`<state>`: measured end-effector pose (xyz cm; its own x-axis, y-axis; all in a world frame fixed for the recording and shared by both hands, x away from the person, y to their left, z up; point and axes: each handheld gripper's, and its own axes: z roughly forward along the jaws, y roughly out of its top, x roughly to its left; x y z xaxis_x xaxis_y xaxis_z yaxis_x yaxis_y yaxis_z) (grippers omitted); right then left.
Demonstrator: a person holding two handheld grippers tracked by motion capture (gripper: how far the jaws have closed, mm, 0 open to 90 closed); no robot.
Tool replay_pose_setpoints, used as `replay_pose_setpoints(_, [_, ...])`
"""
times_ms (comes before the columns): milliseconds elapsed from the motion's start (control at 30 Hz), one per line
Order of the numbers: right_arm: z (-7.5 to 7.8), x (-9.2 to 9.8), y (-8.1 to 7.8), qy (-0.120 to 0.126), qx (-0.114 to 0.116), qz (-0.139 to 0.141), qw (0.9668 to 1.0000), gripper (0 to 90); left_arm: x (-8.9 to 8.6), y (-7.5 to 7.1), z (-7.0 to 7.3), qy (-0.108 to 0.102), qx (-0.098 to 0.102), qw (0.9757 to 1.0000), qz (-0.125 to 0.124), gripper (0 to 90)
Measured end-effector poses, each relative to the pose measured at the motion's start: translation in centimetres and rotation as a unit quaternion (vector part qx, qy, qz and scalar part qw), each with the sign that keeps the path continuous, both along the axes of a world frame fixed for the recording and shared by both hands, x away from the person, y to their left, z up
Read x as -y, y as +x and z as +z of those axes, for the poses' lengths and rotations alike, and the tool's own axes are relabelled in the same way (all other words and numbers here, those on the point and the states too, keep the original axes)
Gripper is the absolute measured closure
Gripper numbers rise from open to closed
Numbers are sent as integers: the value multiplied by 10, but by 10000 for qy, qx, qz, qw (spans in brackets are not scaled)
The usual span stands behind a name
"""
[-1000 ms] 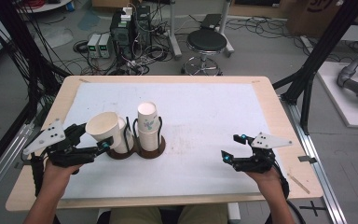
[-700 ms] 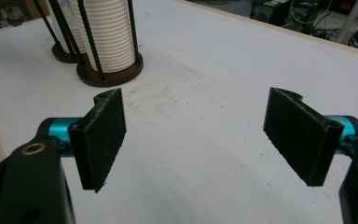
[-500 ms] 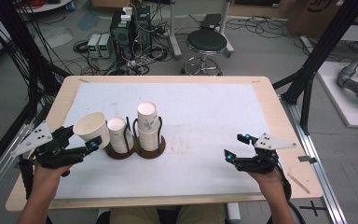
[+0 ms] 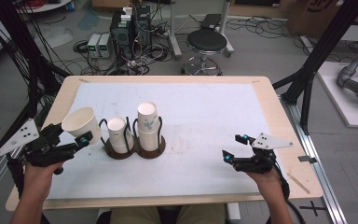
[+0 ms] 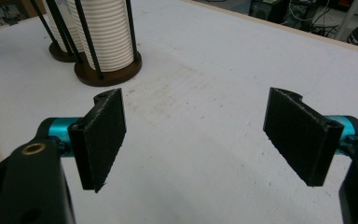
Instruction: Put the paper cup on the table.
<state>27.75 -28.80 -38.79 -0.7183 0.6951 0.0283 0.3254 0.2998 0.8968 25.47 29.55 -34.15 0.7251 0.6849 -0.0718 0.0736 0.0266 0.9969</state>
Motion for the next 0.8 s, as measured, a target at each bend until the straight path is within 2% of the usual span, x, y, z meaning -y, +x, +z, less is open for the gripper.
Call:
replay_pose_setpoints(333, [-1, 2, 0, 23, 18, -8, 10000, 217, -27, 16, -8, -165, -71, 9991, 378, 347])
replay_pose_setpoints(500, [-3, 4, 0, 38, -2, -7, 10000, 217, -40, 27, -23, -190, -99, 9981, 586, 350])
replay_pose_setpoints(633, [-3, 5, -2, 42, -4, -23, 10000, 217, -45, 35, -35, -118, -112, 9972, 726, 350])
replay_pose_setpoints(800, [-3, 5, -3, 40, -4, -33, 10000, 217, -50, 47, -49, -90, -236, 9960, 856, 349])
